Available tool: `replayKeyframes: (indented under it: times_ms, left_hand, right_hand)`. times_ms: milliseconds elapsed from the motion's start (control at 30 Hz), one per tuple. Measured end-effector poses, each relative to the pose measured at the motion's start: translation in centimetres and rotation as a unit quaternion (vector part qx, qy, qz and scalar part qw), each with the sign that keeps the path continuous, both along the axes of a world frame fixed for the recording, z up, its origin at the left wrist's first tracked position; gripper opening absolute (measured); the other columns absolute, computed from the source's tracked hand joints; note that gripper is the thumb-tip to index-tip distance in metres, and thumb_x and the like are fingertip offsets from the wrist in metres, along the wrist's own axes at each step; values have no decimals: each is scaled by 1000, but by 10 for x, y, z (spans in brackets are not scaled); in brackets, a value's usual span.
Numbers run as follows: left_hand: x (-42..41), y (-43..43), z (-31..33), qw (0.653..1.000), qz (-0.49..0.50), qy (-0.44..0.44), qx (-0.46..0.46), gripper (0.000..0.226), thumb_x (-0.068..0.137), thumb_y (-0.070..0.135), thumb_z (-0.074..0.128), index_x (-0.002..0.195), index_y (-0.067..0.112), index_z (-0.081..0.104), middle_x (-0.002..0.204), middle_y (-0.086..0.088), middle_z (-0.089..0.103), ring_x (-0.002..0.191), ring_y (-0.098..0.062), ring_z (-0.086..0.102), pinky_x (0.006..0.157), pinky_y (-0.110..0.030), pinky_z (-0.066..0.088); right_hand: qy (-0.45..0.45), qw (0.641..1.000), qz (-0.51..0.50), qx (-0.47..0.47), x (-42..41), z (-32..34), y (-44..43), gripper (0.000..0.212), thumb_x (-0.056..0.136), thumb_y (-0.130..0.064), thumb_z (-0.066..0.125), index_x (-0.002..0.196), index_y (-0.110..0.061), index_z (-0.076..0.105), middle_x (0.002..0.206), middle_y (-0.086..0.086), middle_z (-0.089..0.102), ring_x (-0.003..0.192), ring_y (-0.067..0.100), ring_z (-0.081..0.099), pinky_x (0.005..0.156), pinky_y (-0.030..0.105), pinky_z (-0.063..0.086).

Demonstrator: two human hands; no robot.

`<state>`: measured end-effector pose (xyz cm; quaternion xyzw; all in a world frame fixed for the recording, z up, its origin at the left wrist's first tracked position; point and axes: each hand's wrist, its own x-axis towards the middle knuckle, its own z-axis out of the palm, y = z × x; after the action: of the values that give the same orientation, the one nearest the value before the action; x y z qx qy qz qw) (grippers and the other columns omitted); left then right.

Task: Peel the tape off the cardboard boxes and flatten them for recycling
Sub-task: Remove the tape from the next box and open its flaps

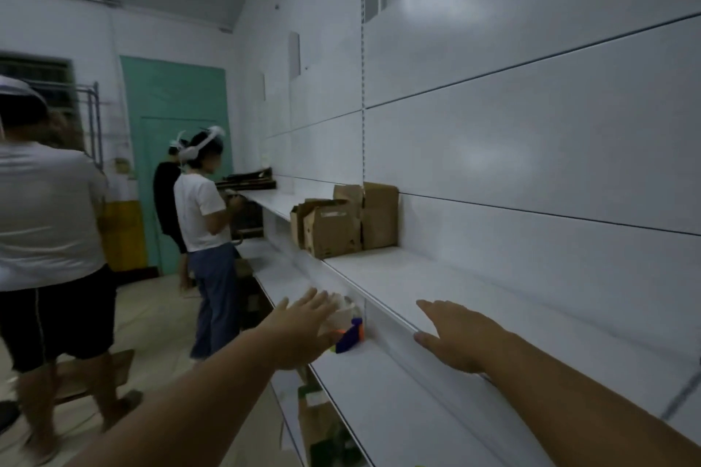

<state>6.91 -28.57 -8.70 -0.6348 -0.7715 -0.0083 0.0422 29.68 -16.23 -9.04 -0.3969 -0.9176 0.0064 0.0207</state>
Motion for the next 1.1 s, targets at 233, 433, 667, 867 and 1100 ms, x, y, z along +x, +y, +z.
replayKeyframes:
  times_ms: [233, 433, 667, 867, 1100]
  left_hand:
    - [-104, 73, 49, 997, -13, -50, 60, 58, 98, 48, 37, 149, 25, 23, 158, 0, 19, 143, -20, 21, 114, -38, 23]
    - [-173, 136, 56, 992, -79, -56, 85, 58, 99, 44, 39, 150, 23, 19, 158, 1, 15, 142, -17, 24, 113, -33, 24]
    - [-229, 204, 71, 975, -153, -109, 115, 39, 99, 31, 44, 136, 20, 40, 141, 0, 41, 111, -11, 49, 82, -13, 33]
    - [-281, 264, 78, 970, -153, -112, 154, 45, 96, 35, 49, 140, 33, 37, 139, 5, 46, 112, -14, 54, 96, -35, 47]
    - [-334, 305, 110, 967, -167, -90, 168, 23, 98, 28, 45, 110, 25, 64, 106, 1, 66, 88, -11, 59, 67, -12, 38]
  right_hand:
    - [-32, 999, -36, -2, -89, -5, 67, 67, 97, -54, 29, 152, -26, 3, 160, 4, 5, 146, 18, 7, 118, 36, 12]
    - [-7, 995, -99, 10, -146, 29, 119, 66, 97, -53, 33, 151, -26, 7, 159, 1, 11, 145, 18, 16, 117, 35, 17]
    - [-82, 987, -136, 32, -195, 41, 168, 67, 97, -52, 35, 151, -26, 5, 159, 2, 9, 145, 21, 16, 116, 40, 20]
    - [-26, 993, -90, 75, -246, 51, 227, 68, 96, -46, 43, 151, -29, 6, 159, 0, 11, 143, 22, 21, 114, 38, 25]
    - [104, 986, -58, 118, -308, 74, 301, 77, 93, -38, 54, 151, -31, 3, 160, -1, 2, 140, 23, 28, 110, 38, 33]
